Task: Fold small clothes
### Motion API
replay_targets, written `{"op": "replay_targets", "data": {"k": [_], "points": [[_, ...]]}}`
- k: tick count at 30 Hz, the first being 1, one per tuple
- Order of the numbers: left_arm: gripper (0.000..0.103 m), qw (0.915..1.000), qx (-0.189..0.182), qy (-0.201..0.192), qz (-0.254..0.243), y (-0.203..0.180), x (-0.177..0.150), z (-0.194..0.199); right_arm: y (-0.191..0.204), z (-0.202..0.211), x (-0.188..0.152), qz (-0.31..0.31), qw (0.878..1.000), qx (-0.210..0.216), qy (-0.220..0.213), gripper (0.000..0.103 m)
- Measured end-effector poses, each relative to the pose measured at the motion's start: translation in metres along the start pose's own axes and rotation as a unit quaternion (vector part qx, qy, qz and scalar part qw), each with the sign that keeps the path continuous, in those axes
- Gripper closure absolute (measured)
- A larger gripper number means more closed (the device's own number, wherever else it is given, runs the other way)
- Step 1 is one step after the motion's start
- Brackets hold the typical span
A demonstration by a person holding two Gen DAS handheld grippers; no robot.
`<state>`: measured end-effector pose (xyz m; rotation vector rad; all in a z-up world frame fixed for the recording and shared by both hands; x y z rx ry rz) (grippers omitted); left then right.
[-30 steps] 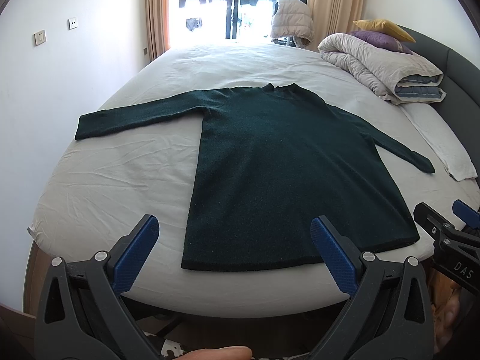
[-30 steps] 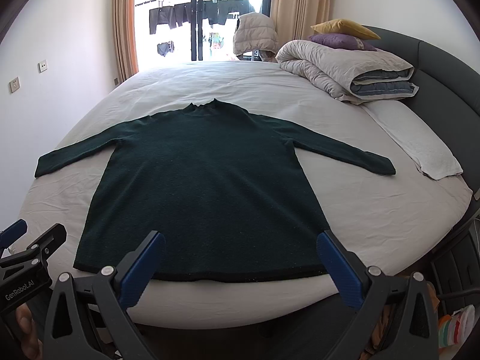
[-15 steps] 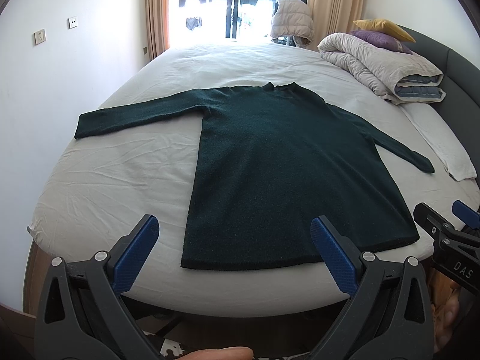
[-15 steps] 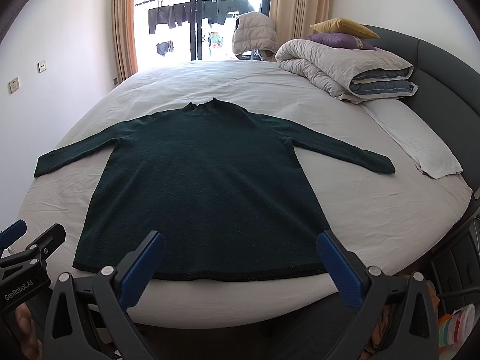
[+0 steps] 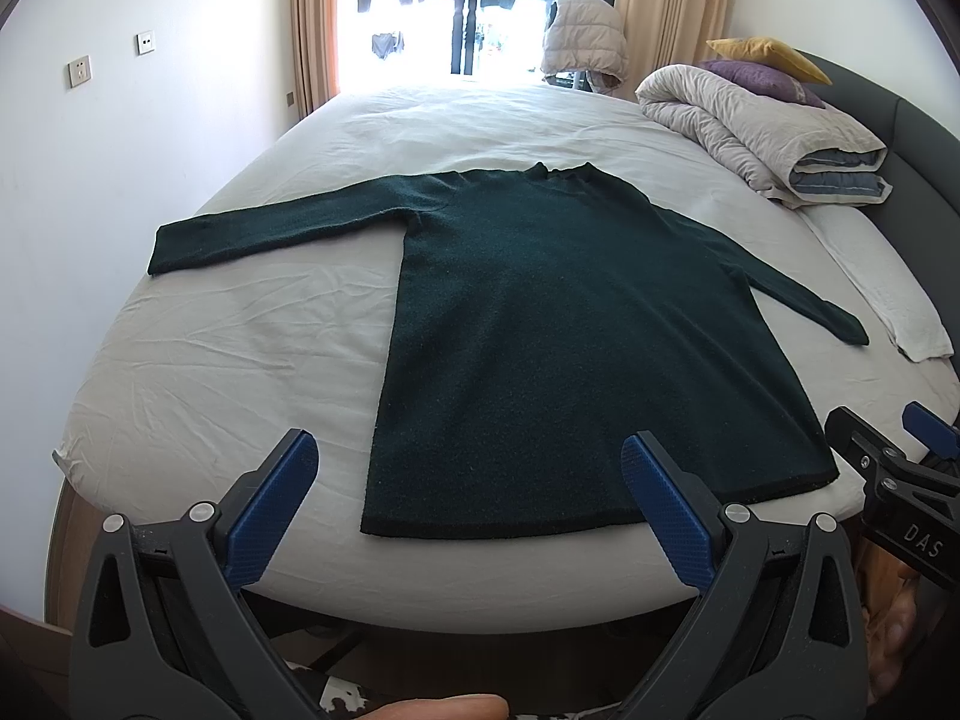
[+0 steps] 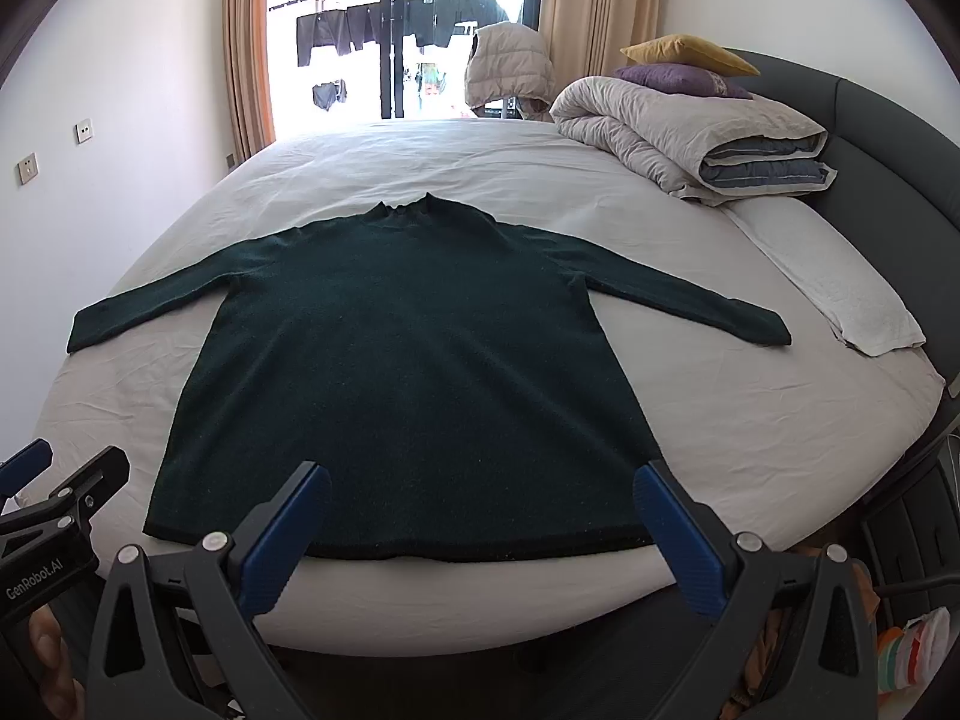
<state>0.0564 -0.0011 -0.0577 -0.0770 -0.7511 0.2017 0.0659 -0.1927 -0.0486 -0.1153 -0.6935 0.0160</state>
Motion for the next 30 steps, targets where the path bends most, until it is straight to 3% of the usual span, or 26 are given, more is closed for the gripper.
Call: {"op": "replay_targets", "data": {"k": [30], "points": [[0.000,1.0000,-0.001,0.002,0.002,0.0019,-0.0029,-0.0014,-0.0020,0.0003,-0.0036,0.000,1.000,0.000,0.002,0.000]]}}
Point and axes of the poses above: each gripper's, at about its wrist camera, not at the fingertips, and z roughly against the way its jaws point, y to its left, x to its top, the point moved 8 cm from there along -z, roughly the way its jaws point, and after that the axes turned 7 degrees about z, right-handed, at the moved point
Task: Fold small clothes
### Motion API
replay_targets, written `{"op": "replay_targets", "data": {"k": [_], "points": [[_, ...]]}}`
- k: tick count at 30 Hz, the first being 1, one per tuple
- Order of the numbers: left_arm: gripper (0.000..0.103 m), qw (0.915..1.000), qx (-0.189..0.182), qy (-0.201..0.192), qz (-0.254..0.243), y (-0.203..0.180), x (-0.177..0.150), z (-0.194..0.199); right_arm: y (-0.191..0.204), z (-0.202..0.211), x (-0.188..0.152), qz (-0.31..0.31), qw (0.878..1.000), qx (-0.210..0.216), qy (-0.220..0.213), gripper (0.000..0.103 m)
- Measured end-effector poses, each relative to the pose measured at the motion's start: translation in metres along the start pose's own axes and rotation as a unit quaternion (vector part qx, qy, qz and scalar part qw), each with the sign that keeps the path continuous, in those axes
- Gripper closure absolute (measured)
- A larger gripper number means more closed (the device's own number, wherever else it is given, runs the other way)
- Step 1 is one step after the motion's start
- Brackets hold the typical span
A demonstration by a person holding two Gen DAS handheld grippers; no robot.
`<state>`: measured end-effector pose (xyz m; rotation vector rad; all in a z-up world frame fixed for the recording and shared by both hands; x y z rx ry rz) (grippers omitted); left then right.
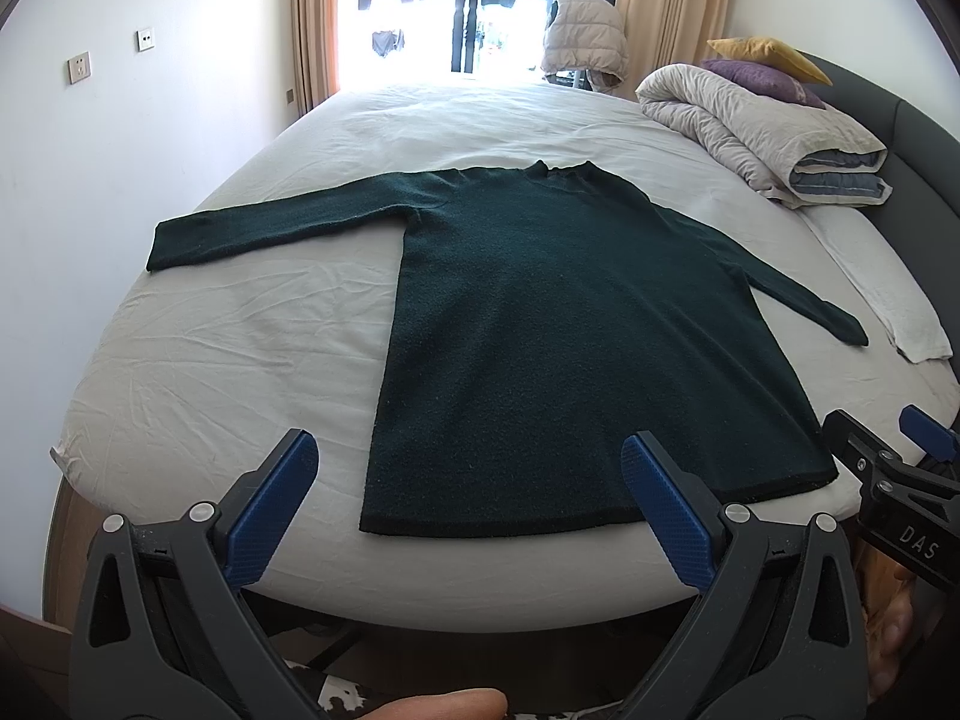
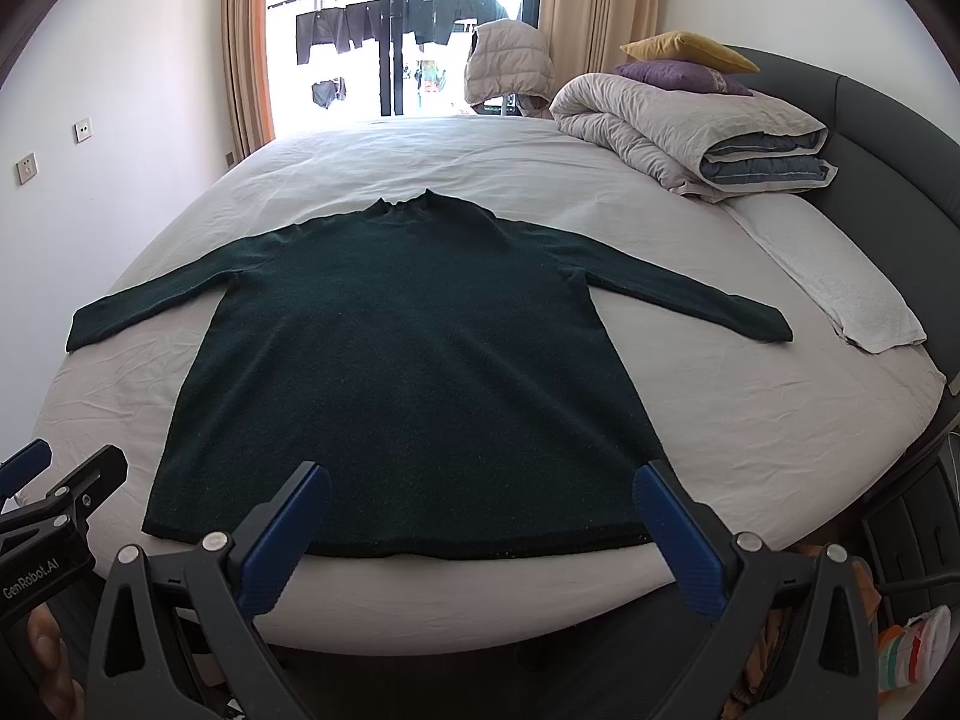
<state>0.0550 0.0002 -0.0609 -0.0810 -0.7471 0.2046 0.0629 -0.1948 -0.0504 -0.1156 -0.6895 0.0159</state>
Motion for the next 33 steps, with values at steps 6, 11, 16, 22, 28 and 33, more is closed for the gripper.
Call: {"op": "replay_targets", "data": {"k": [6,11,16,22,28,33], "points": [[0.000,1.0000,-0.004,0.000,0.000,0.000,0.000,0.000,0.008,-0.009,-0.004,-0.001,1.000,0.000,0.002,0.000],[0.000,0.9994,-0.026,-0.007,0.022,0.009,-0.004,0.000,0.012,-0.015,-0.003,0.001,1.000,-0.001,0.007,0.000],[0.000,0.9985,-0.031,-0.021,0.040,0.034,0.006,-0.011,0.024,-0.030,0.005,0.015,1.000,-0.004,0.020,0.000],[0.000,0.9889,-0.093,-0.009,0.116,0.085,0.032,-0.047,0.046,-0.052,0.023,0.046,0.999,0.001,0.025,0.000],[0.000,0.9758,-0.111,-0.038,0.184,0.152,0.085,-0.086,0.067,-0.075,0.058,0.050,0.997,0.051,-0.002,0.000],[0.000,0.9433,-0.151,-0.037,0.293,0.231,0.141,-0.129,0.082,-0.097,0.090,0.025,0.993,0.113,-0.022,0.000]]}}
Point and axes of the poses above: each gripper's, at about its wrist camera, not at the fingertips, and z roughly against the way its jaws point, y to its left, x to its top, the point moved 8 cm from there along -z, roughly the way its jaws point, and after that the axes turned 7 degrees about z, right-handed, at the moved point
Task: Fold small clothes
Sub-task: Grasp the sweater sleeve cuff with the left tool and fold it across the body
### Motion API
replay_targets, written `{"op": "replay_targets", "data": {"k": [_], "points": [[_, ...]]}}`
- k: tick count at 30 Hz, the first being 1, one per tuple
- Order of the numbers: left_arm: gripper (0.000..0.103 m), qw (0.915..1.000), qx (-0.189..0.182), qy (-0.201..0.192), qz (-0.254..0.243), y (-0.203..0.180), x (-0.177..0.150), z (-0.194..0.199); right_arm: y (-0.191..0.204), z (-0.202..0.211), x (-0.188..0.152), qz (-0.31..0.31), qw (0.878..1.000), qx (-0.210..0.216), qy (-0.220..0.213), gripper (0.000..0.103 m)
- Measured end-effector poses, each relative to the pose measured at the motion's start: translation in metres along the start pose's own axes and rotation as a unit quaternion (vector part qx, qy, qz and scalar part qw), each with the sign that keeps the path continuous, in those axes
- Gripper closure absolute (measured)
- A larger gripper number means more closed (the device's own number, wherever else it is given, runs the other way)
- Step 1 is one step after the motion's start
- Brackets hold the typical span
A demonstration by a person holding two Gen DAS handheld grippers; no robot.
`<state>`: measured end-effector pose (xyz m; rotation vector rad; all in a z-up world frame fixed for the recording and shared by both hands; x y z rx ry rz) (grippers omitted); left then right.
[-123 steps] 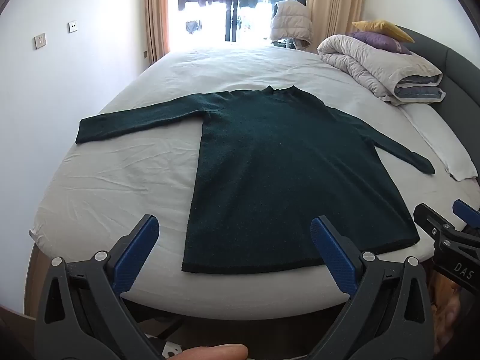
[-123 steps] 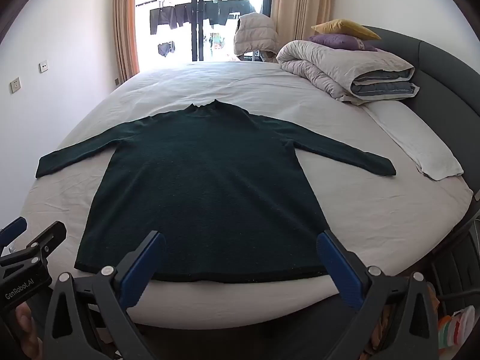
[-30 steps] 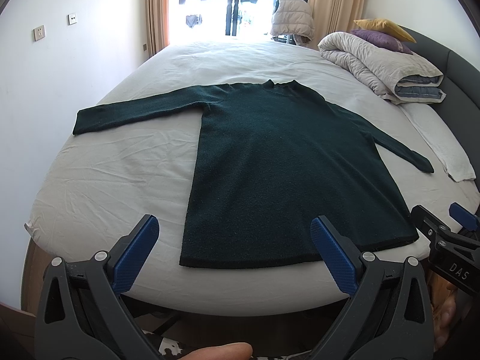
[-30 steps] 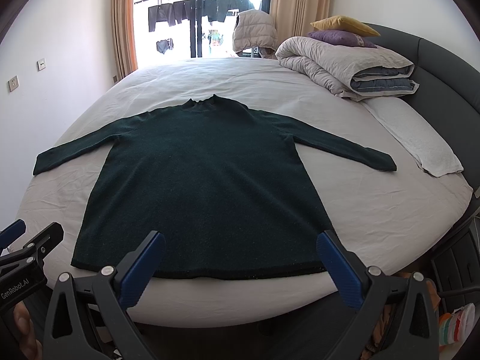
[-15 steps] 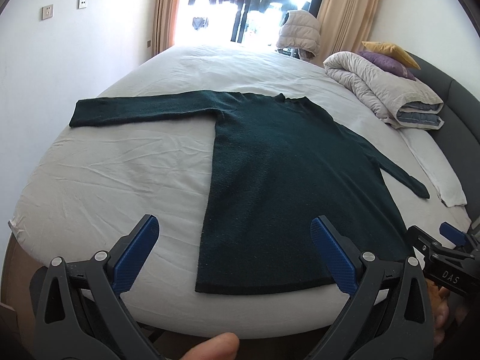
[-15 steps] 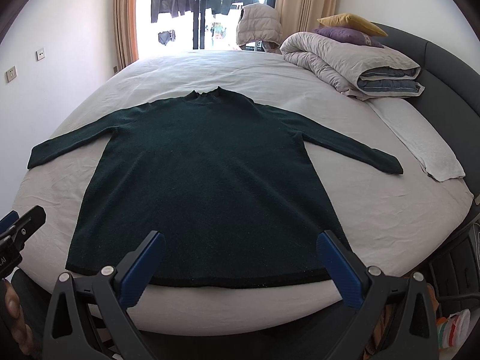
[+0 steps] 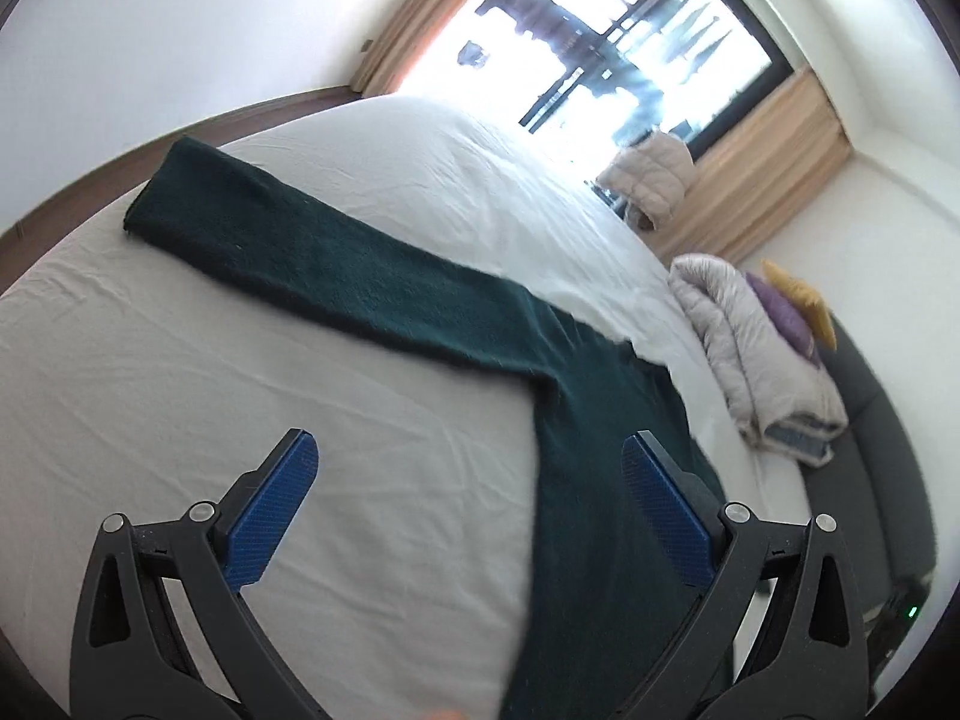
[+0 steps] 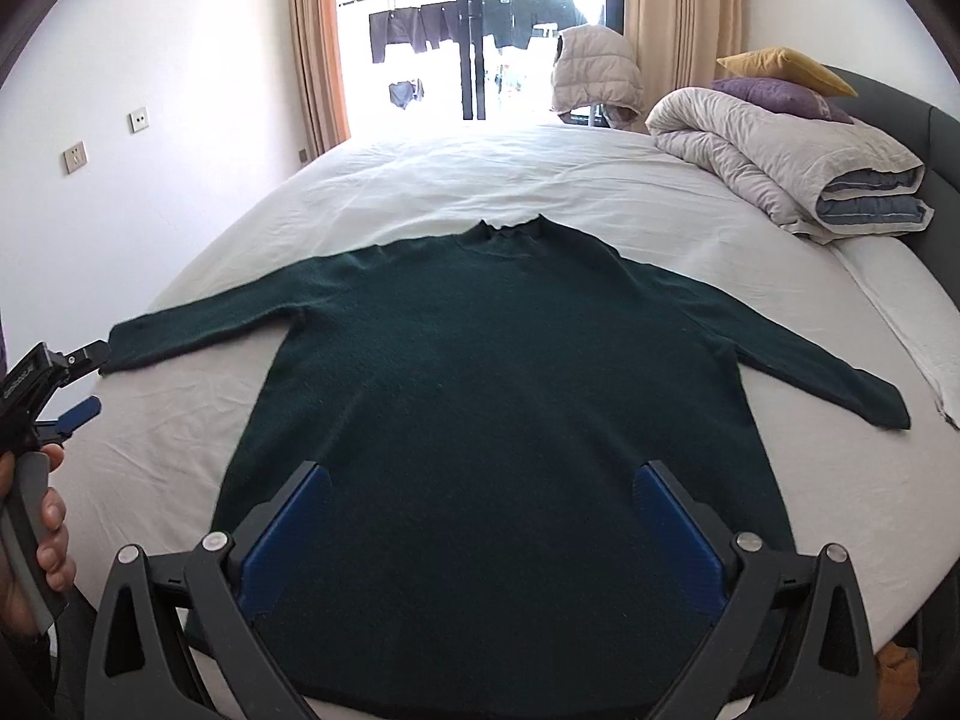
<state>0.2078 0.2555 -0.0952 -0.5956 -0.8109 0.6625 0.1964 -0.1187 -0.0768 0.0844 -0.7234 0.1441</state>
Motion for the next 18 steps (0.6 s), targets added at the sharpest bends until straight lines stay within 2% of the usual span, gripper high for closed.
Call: {"op": "replay_targets", "data": {"k": [2,4,5,8,10,15,18], "points": [[0.000,0.9983,-0.022,-0.014,0.052,0.022,0.034,-0.014,0.002,-0.012,0.008,-0.017,1.000,0.022,-0.003,0.000],[0.003,0.9937,-0.036,-0.006,0.106,0.048,0.059,-0.033,0.004,-0.027,0.014,-0.036,0.998,0.046,-0.001,0.000],[0.004,0.9899,-0.047,-0.002,0.134,0.061,0.067,-0.042,0.005,-0.033,0.015,-0.045,0.997,0.056,0.000,0.001],[0.016,0.9749,-0.066,-0.004,0.213,0.094,0.083,-0.061,0.010,-0.052,0.018,-0.067,0.994,0.085,0.007,0.007],[0.023,0.9696,-0.070,-0.013,0.234,0.104,0.091,-0.066,0.014,-0.063,0.017,-0.071,0.992,0.099,0.014,0.014],[0.023,0.9639,-0.068,-0.035,0.255,0.109,0.103,-0.069,0.020,-0.079,0.012,-0.084,0.990,0.114,0.019,0.015],[0.023,0.9608,-0.068,-0.042,0.265,0.114,0.111,-0.076,0.022,-0.083,0.010,-0.088,0.988,0.123,0.022,0.021]]}}
Point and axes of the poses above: each gripper's, at about its wrist camera, not at the fingertips, and z roughly against the way its jaws point, y to its left, x to its top, the point moved 8 cm from there along -z, roughly the way its jaws point, and after that the axes turned 7 degrees about z, right-handed, at the moved point
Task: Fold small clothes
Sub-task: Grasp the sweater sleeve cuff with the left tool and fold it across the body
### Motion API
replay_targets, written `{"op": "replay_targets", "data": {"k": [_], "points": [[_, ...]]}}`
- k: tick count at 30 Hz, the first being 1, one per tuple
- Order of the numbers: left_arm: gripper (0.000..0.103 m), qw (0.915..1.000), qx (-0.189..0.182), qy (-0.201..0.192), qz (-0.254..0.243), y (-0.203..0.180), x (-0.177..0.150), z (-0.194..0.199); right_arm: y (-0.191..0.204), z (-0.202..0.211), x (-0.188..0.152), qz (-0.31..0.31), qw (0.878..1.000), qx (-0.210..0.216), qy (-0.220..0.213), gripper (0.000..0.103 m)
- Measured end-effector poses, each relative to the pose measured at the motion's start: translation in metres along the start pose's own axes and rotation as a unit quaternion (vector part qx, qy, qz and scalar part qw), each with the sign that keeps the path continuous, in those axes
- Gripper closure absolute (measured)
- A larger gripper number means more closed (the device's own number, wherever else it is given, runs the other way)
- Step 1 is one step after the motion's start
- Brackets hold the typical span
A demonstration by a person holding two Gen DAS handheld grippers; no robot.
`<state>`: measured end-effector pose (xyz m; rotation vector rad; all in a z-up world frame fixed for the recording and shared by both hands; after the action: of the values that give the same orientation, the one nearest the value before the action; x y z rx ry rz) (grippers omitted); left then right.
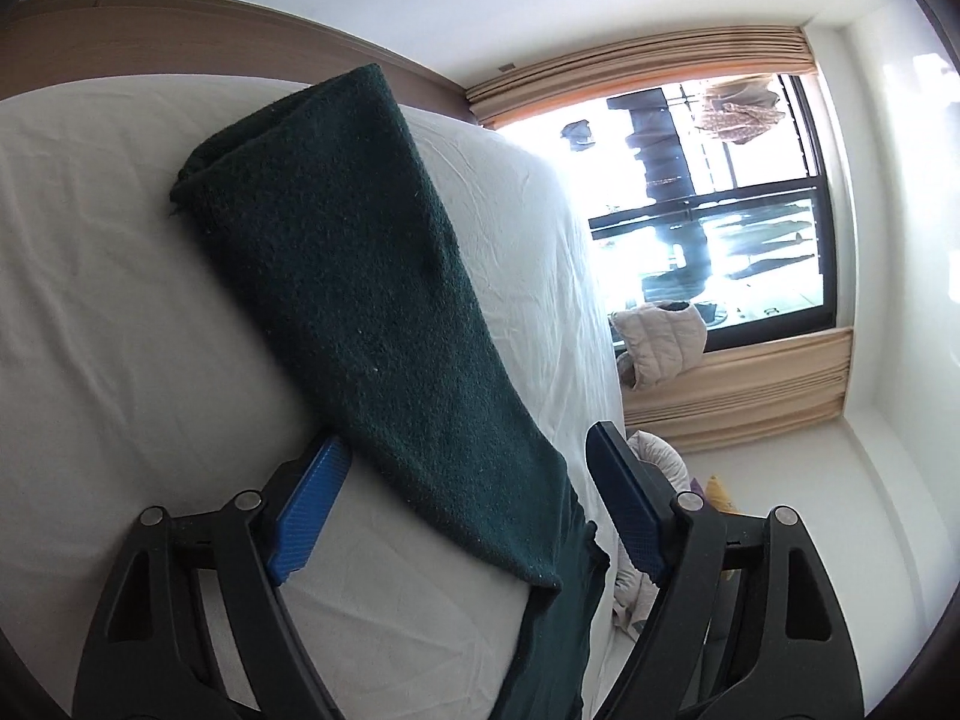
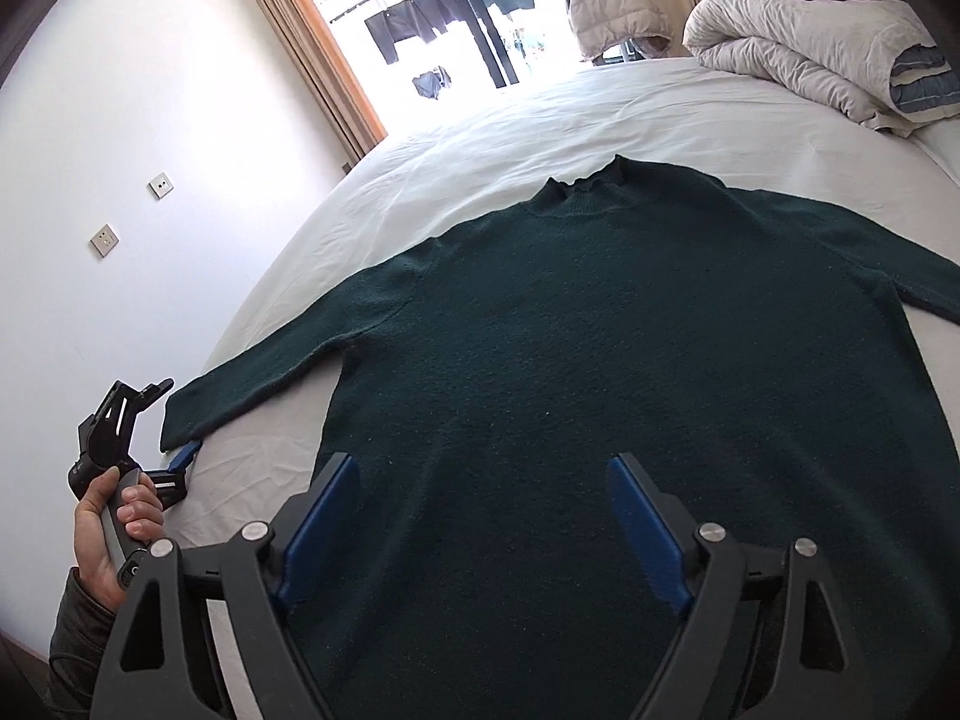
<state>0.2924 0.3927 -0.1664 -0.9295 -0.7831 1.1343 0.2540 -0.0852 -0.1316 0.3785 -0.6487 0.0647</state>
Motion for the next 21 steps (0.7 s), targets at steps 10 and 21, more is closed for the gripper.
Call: {"op": "replay_targets", "data": {"k": [10,21], "points": [[0.093,0.9987,0.031,-0.020,0.035,0.016,0.023,-0.021,-0.008,0.007,0.001,-0.002,1.000,-0.002,-0.012,0.032],[0.097,0.9502,0.058,-0.019,-0.306,-0.166,-0.071,-0.064,-0.056,0.015,-0.004,-0.035,0.999,-0.012,-0.025,0.040]]}}
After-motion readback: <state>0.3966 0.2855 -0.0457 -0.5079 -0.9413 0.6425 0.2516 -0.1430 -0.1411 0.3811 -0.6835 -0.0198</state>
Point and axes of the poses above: each gripper's, at about its wrist camera, not at the fingertips, and z roughly against the way its jaws point, y to its left, x to its top, the point moved 8 cm from there along -z, roughly the way its jaws point, and after that the axes turned 7 degrees about z, right-handed, at the moved point
